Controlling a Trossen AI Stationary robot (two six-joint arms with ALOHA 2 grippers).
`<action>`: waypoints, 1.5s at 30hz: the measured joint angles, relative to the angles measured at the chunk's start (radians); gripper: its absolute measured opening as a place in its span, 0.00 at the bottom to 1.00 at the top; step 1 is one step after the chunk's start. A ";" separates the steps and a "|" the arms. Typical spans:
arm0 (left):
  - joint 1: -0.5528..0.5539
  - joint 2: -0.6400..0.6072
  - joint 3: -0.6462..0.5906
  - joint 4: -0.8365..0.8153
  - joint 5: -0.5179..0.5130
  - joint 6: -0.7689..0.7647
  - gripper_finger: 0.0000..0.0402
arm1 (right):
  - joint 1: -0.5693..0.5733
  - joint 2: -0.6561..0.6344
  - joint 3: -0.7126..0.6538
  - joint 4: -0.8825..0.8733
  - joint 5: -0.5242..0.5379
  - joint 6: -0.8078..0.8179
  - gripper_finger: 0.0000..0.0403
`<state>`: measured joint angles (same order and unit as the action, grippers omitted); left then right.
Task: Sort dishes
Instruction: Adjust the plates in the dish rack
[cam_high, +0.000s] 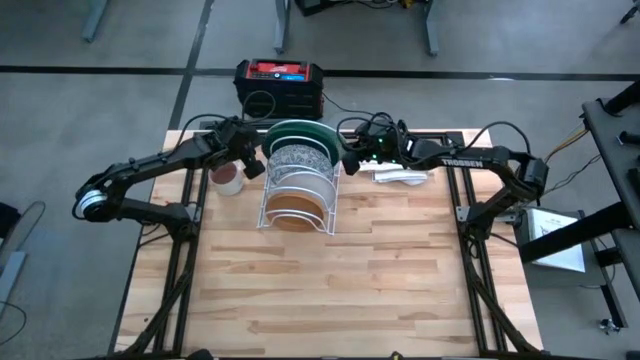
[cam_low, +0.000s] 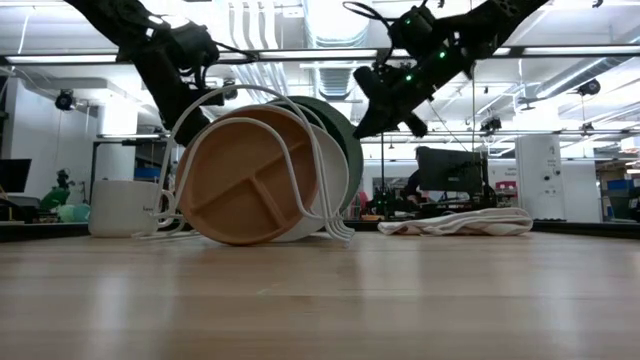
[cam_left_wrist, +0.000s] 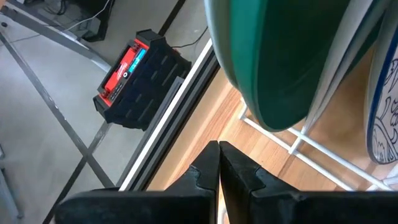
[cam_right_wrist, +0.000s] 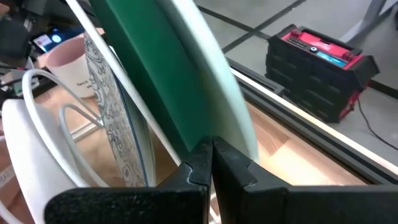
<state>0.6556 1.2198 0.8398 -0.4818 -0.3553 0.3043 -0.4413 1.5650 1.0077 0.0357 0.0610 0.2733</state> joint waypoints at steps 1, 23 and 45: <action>0.000 0.000 0.000 -0.003 0.000 0.000 0.00 | 0.000 -0.008 0.000 -0.011 0.005 -0.003 0.00; 0.001 0.003 -0.045 0.191 0.054 0.125 0.00 | 0.020 -0.122 -0.008 -0.167 0.097 -0.031 0.01; -0.027 0.003 -0.045 0.220 0.105 0.086 0.00 | 0.020 -0.122 -0.024 -0.166 0.178 -0.026 0.01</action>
<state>0.6289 1.2232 0.7948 -0.2619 -0.2508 0.3908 -0.4217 1.4433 0.9832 -0.1302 0.2386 0.2477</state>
